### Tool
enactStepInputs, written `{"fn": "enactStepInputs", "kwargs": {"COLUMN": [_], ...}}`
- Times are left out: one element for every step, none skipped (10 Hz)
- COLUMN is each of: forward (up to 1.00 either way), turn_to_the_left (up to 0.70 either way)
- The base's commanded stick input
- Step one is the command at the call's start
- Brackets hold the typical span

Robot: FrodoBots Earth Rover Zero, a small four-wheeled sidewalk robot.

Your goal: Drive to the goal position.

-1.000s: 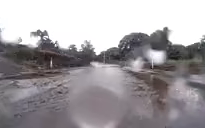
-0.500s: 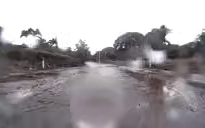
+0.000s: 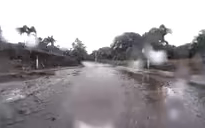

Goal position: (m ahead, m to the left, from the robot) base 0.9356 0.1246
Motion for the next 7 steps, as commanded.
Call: {"fn": "enactStepInputs", "kwargs": {"forward": [0.85,0.85,0.85,0.85,0.85,0.10,0.00], "turn_to_the_left": [-0.05,-0.23,0.00,0.00,0.00,0.00,0.00]}}
